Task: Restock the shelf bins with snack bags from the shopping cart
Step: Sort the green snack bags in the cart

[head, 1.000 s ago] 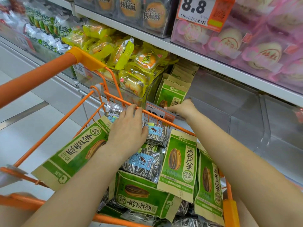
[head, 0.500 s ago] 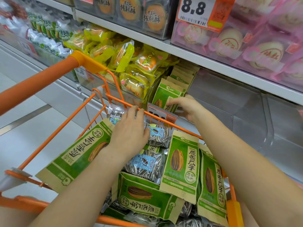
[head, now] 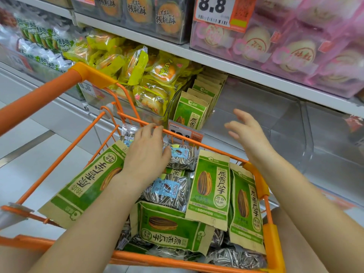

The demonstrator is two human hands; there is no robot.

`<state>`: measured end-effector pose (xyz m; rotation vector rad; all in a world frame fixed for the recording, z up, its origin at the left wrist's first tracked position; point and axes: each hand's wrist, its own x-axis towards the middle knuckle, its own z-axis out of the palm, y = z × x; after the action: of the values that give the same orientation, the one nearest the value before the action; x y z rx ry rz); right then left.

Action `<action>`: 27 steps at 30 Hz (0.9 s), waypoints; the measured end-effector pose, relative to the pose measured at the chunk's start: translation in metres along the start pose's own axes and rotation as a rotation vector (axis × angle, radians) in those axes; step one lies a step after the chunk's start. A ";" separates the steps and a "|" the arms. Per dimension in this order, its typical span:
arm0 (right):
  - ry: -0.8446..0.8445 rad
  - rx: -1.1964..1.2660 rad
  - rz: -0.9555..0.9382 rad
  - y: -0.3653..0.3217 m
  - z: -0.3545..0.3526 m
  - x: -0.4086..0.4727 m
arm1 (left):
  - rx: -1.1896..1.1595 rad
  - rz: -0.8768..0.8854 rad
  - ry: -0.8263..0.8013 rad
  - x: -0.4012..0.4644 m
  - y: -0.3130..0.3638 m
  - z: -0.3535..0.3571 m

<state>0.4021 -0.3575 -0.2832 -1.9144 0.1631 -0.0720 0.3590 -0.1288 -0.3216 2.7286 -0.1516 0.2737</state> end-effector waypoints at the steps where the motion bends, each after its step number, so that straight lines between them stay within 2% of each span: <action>1: 0.023 -0.013 -0.049 0.007 -0.012 -0.018 | -0.025 0.012 0.039 0.001 0.000 -0.001; 3: 0.019 -0.085 -0.130 0.022 -0.031 -0.053 | -0.106 0.053 0.117 0.001 0.004 -0.005; 5: -0.032 -0.186 -0.193 0.037 -0.043 -0.082 | -0.216 0.117 0.116 -0.001 0.014 -0.009; 6: -0.073 -0.237 -0.230 0.043 -0.047 -0.093 | -0.274 0.151 0.072 -0.002 0.019 -0.011; 8: -0.140 -0.376 -0.299 0.051 -0.051 -0.109 | -0.352 0.201 -0.118 -0.007 0.028 -0.014; 10: -0.208 -0.485 -0.352 0.059 -0.052 -0.121 | -0.255 0.247 -0.263 -0.012 0.037 -0.014; 11: -0.253 -0.532 -0.351 0.061 -0.051 -0.126 | -0.157 0.255 -0.281 -0.015 0.042 -0.013; 15: -0.365 -0.800 -0.279 0.072 -0.044 -0.138 | 0.162 0.231 -0.170 -0.024 0.065 -0.008; 17: -0.343 -0.818 -0.271 0.072 -0.040 -0.141 | 0.231 0.220 -0.137 -0.027 0.074 -0.005; 19: -0.305 -0.759 -0.250 0.069 -0.038 -0.142 | 0.240 0.174 -0.173 -0.029 0.080 -0.003; 22: -0.260 -0.672 -0.258 0.070 -0.039 -0.142 | 0.124 0.109 -0.211 -0.033 0.087 0.000; 27: -0.228 -0.540 -0.253 0.075 -0.039 -0.143 | -0.469 -0.061 -0.170 -0.034 0.092 -0.004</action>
<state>0.2495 -0.3980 -0.3358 -2.4553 -0.2393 0.0250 0.3118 -0.2092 -0.2914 2.2817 -0.1570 -0.0150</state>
